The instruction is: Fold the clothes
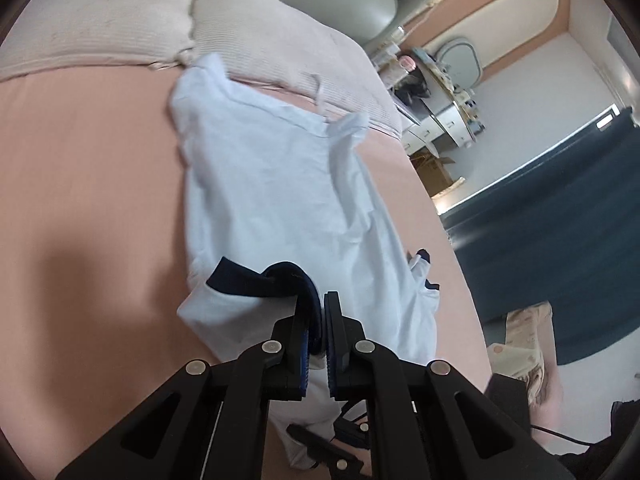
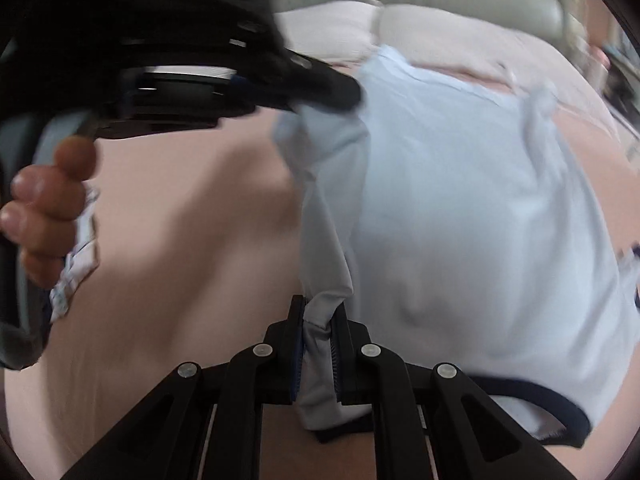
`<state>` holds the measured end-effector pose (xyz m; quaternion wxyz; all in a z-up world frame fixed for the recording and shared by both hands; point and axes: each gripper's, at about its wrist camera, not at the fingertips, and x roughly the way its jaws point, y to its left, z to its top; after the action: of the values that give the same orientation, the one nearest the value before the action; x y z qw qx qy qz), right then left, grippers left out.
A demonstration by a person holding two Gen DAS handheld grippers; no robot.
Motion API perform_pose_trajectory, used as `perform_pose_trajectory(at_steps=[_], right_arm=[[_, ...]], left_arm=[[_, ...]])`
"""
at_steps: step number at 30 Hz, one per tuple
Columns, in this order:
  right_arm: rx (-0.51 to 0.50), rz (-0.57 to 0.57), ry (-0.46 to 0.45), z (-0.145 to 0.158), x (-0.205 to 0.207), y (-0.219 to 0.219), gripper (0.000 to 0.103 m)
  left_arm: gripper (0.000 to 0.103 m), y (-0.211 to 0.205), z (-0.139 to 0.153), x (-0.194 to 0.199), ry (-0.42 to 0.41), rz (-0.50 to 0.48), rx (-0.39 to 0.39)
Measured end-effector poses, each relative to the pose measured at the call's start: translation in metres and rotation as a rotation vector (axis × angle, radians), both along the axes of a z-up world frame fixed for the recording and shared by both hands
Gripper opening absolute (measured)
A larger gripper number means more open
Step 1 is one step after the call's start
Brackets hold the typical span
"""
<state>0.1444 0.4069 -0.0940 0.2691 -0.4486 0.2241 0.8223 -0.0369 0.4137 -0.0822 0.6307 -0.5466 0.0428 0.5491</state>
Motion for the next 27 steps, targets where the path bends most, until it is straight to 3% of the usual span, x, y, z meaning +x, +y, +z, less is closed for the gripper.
perform_pose_trajectory(at_steps=[6,9,13,17,20,22,23,24,27], right_arm=[[-0.155,-0.119,0.021,-0.017,0.033,0.031,0.009],[-0.155,-0.16,-0.035,-0.025,0.04,0.036,0.009],[-0.109,-0.184,-0.104,-0.034,0.041,0.031,0.009],[-0.075,-0.176,-0.134,-0.037,0.04,0.025,0.009],[-0.093,-0.175,-0.129,-0.038,0.043,0.027,0.009],[-0.103,-0.175,-0.122,-0.039,0.045,0.027,0.009],[-0.106,-0.174,-0.121,-0.039,0.046,0.027,0.01],[-0.108,-0.172,-0.119,-0.039,0.047,0.027,0.01],[-0.113,-0.167,-0.117,-0.039,0.05,0.026,0.012]], left_arm=[[0.005,0.04,-0.008,0.027,0.048,-0.088,-0.026],[0.005,0.057,-0.015,0.044,0.15,-0.131,-0.063],[0.008,0.072,-0.019,0.067,0.365,-0.151,-0.133],[0.012,0.074,-0.015,0.076,0.442,-0.144,-0.134],[0.028,0.069,-0.007,0.074,0.493,-0.117,-0.121],[0.068,0.066,-0.003,0.071,0.505,-0.109,-0.121],[0.075,0.064,0.0,0.069,0.513,-0.103,-0.124],[0.079,0.062,0.003,0.069,0.534,-0.096,-0.128],[0.079,0.056,0.012,0.072,0.632,-0.08,-0.136]])
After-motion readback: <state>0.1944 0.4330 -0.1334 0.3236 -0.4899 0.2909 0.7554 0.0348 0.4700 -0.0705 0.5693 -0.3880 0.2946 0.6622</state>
